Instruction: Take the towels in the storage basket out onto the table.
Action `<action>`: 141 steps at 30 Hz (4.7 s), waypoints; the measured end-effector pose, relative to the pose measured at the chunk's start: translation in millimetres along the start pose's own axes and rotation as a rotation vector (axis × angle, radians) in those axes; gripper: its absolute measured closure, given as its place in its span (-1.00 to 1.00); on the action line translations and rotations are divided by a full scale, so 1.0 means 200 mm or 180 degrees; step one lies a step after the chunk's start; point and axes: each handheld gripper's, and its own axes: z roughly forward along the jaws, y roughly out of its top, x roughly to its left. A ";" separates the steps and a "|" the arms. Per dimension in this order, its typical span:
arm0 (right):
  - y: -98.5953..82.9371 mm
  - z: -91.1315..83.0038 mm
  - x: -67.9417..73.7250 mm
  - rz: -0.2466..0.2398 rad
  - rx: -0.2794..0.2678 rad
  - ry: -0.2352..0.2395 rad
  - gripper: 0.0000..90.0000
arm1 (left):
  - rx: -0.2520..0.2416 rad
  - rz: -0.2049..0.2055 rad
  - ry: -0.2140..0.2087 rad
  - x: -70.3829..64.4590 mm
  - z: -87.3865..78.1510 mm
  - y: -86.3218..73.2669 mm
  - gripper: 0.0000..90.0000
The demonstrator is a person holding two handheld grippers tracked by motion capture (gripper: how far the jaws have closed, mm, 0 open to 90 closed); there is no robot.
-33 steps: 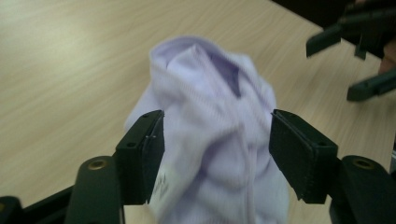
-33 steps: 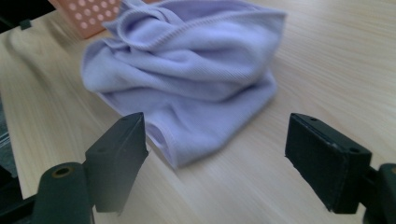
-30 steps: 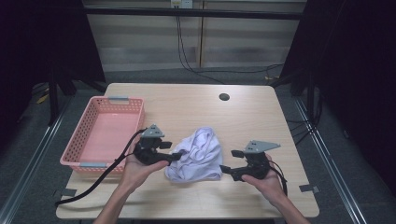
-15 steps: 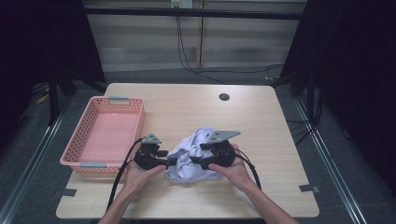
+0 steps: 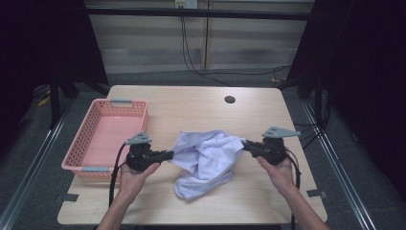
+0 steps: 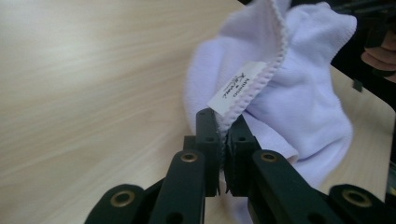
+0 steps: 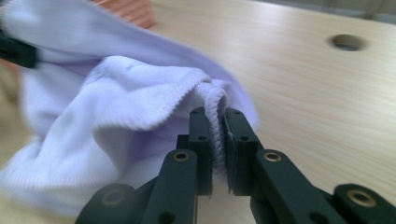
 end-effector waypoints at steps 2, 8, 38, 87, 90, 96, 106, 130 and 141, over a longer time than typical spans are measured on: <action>-0.01 -0.07 -0.09 0.0110 -0.0056 -0.0178 0.85 | -0.0083 -0.0040 0.0014 0.01 -0.06 0.00 0.93; -0.06 -0.17 -0.30 0.0278 -0.0038 -0.0292 0.69 | 0.0221 0.0009 0.0000 0.00 -0.02 -0.07 0.86; -0.18 0.16 0.10 -0.0110 0.0476 0.0325 0.30 | 0.0855 0.0539 -0.0087 -0.12 0.56 -0.07 -0.17; -0.22 0.03 -0.04 0.0167 0.0467 0.0134 0.93 | 0.0995 0.0518 -0.0043 -0.09 0.45 -0.12 0.77; -0.17 -0.01 -0.07 0.0163 0.0329 0.0070 0.92 | 0.0876 0.0461 -0.0170 -0.11 0.38 -0.10 0.78; -0.08 -0.08 -0.15 0.0257 0.0084 -0.0097 0.94 | 0.0629 0.0339 -0.0208 -0.09 0.22 -0.08 0.79; 0.25 -0.16 -0.32 0.0233 -0.0223 -0.0518 0.94 | 0.0445 0.0334 -0.0186 -0.11 0.01 -0.03 0.79; 0.12 -0.05 -0.25 0.0131 -0.0069 -0.0202 0.05 | 0.0425 0.0221 -0.0073 -0.01 0.07 -0.03 0.21; -0.18 0.10 0.00 -0.0004 0.0414 0.0366 -0.30 | 0.0949 0.0233 0.0041 0.04 0.28 -0.20 0.57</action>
